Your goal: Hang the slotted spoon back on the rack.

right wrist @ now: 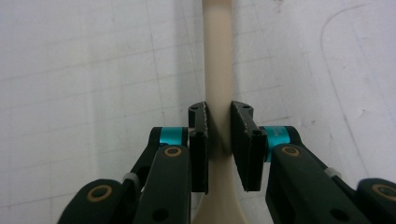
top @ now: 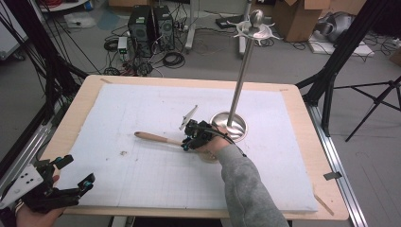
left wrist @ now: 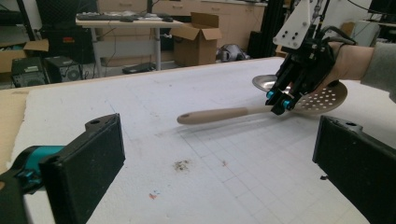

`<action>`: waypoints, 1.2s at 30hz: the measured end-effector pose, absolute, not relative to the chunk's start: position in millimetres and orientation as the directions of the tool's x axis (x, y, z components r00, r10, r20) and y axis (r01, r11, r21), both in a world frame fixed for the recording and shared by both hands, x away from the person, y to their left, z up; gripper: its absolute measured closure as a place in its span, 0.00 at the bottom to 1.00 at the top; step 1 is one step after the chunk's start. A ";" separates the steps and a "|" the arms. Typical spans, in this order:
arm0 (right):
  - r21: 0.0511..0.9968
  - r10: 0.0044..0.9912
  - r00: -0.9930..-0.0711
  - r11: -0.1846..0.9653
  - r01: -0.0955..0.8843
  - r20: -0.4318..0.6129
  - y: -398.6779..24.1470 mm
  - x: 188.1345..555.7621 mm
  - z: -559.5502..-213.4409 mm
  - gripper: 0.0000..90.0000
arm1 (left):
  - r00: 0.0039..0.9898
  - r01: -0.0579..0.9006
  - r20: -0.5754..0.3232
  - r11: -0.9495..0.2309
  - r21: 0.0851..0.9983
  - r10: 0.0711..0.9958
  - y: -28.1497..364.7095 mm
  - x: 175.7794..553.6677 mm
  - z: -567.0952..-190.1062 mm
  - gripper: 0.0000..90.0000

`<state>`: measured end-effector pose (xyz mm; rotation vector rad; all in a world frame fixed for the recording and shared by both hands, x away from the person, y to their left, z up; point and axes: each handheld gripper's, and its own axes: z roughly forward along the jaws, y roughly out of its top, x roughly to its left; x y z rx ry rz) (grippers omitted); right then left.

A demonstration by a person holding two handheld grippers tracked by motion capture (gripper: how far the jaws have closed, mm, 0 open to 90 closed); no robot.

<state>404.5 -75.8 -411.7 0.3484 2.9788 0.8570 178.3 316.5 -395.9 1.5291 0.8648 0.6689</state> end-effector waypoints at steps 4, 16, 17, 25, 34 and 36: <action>0.575 0.226 -0.973 0.789 0.215 0.053 -84.4 402.4 -402.3 0.87 | 0.561 0.150 -0.062 -0.027 0.988 0.826 315.2 179.1 -396.1 0.03; 0.668 0.251 -0.966 0.709 0.225 0.058 -114.9 389.8 -377.2 0.87 | 0.565 0.154 -0.060 -0.033 0.988 0.823 312.7 183.3 -397.1 0.03; 0.667 0.259 -0.964 0.708 0.232 0.060 -117.7 388.6 -375.6 0.87 | 0.567 0.155 -0.059 -0.036 0.987 0.822 312.1 184.2 -397.2 0.03; 0.704 0.292 -0.954 0.665 0.249 0.061 -142.8 382.8 -364.9 0.87 | 0.567 0.154 -0.059 -0.035 0.987 0.822 311.3 188.0 -396.8 0.03; 0.729 0.317 -0.947 0.633 0.259 0.061 -164.8 377.0 -357.2 0.87 | 0.577 0.155 -0.062 -0.034 0.987 0.814 306.8 194.6 -397.5 0.03; 0.734 0.319 -0.946 0.629 0.255 0.055 -169.6 375.6 -354.9 0.87 | 0.581 0.156 -0.061 -0.037 0.987 0.811 305.3 196.3 -397.6 0.03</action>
